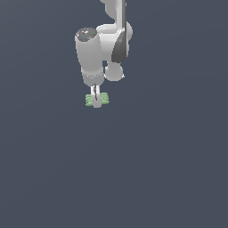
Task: Pick up the object and move it to a goal position.
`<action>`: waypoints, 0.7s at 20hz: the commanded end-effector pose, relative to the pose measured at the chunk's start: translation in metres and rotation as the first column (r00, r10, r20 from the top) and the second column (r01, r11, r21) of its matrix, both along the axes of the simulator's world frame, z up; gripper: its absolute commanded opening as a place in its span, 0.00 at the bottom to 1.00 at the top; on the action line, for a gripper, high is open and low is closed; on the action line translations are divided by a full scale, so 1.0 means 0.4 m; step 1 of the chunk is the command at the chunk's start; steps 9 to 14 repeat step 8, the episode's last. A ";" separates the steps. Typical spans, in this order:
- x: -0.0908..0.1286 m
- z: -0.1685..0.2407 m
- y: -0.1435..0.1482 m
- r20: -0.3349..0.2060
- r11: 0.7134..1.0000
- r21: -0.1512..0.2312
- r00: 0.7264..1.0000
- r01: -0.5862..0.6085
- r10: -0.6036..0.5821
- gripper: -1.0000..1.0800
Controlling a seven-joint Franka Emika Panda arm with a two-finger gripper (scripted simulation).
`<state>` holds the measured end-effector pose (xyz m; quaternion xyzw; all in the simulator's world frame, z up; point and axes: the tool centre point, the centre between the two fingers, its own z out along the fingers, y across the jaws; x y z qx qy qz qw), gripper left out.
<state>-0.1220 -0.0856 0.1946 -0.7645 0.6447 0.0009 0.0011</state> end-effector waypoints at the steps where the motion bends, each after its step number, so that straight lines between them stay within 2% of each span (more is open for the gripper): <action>1: -0.014 0.022 -0.021 -0.001 1.000 -0.001 1.000 -0.001 0.001 0.00; 14: -0.027 0.049 -0.046 0.000 1.000 -0.003 1.000 -0.001 0.001 0.00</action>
